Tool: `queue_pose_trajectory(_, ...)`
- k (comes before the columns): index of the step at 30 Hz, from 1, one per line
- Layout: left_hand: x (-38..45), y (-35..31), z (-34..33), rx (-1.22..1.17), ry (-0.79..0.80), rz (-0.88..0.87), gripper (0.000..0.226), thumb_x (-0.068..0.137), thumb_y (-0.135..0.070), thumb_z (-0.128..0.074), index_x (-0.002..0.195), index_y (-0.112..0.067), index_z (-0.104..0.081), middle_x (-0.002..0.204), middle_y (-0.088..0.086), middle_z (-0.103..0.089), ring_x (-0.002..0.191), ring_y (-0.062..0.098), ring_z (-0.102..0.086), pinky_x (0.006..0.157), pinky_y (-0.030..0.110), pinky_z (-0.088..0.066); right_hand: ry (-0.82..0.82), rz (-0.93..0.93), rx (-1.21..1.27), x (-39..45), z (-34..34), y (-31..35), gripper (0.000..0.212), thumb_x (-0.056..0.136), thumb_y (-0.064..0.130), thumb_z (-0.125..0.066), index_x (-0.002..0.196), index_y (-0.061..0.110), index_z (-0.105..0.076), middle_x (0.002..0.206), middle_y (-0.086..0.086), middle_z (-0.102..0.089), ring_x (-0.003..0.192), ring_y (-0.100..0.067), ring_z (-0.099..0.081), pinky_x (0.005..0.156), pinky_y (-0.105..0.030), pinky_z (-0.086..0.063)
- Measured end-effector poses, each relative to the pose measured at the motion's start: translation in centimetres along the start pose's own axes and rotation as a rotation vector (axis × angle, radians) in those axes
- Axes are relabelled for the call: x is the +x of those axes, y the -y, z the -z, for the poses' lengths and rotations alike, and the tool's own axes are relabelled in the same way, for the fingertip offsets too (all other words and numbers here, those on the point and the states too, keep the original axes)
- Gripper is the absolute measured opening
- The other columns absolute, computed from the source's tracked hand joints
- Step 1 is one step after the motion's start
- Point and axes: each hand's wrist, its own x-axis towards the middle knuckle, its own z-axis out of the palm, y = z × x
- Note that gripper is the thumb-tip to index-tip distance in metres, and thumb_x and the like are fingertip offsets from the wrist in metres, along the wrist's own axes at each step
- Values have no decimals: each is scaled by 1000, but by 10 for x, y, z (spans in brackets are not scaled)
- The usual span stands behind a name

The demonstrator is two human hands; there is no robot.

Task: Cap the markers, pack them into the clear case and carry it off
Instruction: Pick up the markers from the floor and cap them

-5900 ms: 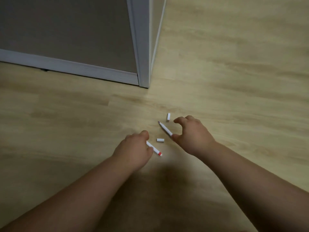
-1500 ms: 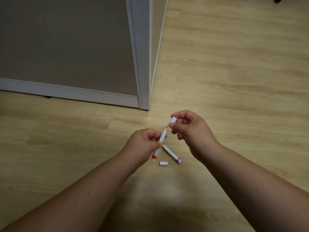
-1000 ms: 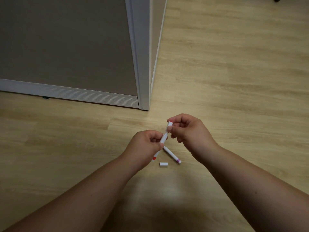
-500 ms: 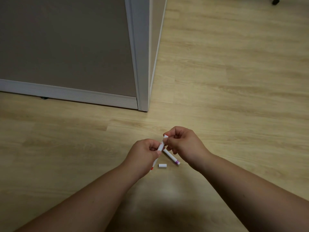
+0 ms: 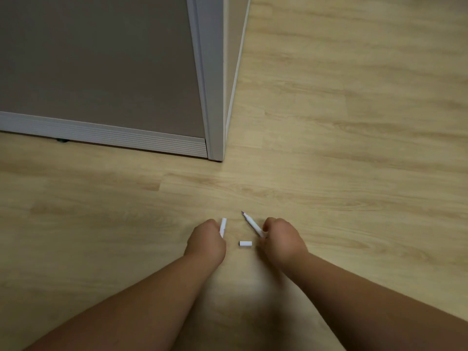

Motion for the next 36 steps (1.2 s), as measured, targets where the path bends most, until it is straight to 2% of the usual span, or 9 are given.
queue_pose_trajectory(2,1,2,-3,40,-25,-2,9,88,-15,-59,96,-12,-58,96,5,-66,84,23,-65,71,34,-54,12,8,-41,2,-4,3,7,87,15,-51,92,15,-57,90,-3,-56,76,-20,-53,60,-31,-40)
queue_pose_trajectory(6,0,4,-3,57,-43,13,17,88,-15,-63,102,-13,-54,101,6,-64,88,21,-62,69,31,-47,32,-6,-57,4,-9,7,7,87,13,-52,94,14,-55,92,-3,-55,79,-21,-53,63,-30,-41)
queue_pose_trajectory(10,-1,5,-1,-41,-79,23,30,85,-29,-71,104,-14,-53,103,4,-63,87,21,-60,71,30,-46,33,-84,160,4,-8,7,9,83,17,-58,92,15,-60,86,0,-60,77,-16,-57,60,-29,-45)
queue_pose_trajectory(15,-3,-22,11,-551,-54,-22,26,85,-32,-73,103,-14,-69,96,2,-70,89,23,-68,82,37,-55,37,-18,559,-6,2,25,5,80,17,-69,80,20,-64,73,4,-66,61,-9,-59,56,-24,-44)
queue_pose_trajectory(20,1,-37,27,-780,5,10,12,89,-21,-68,80,-15,-72,78,6,-75,82,27,-73,82,49,-59,51,10,786,-13,6,47,12,75,23,-73,82,14,-68,78,-6,-73,69,-24,-69,72,-45,-59)
queue_pose_trajectory(22,3,-35,34,-788,-20,25,14,90,-20,-67,77,-16,-72,79,6,-75,82,29,-73,80,47,-60,37,14,737,-10,6,47,14,74,25,-73,84,16,-68,79,-3,-71,71,-21,-68,72,-42,-59)
queue_pose_trajectory(25,4,-28,43,-800,-29,39,12,91,-20,-66,83,-15,-73,84,6,-75,79,26,-71,74,39,-60,-10,85,353,-6,1,36,17,83,21,-64,99,21,-67,91,2,-65,82,-17,-63,74,-29,-52)
queue_pose_trajectory(29,1,-21,50,-853,35,51,10,92,-19,-67,93,-12,-73,87,7,-75,74,19,-68,68,34,-55,12,268,-41,-5,-20,28,22,91,27,-54,110,20,-60,109,-3,-51,93,-22,-56,80,-31,-49)
queue_pose_trajectory(36,-4,-18,54,-901,108,65,5,90,-19,-69,88,-15,-70,84,6,-75,72,19,-68,68,33,-56,13,353,-138,-6,-36,30,16,95,19,-44,99,16,-59,104,-7,-55,90,-23,-56,74,-30,-44)
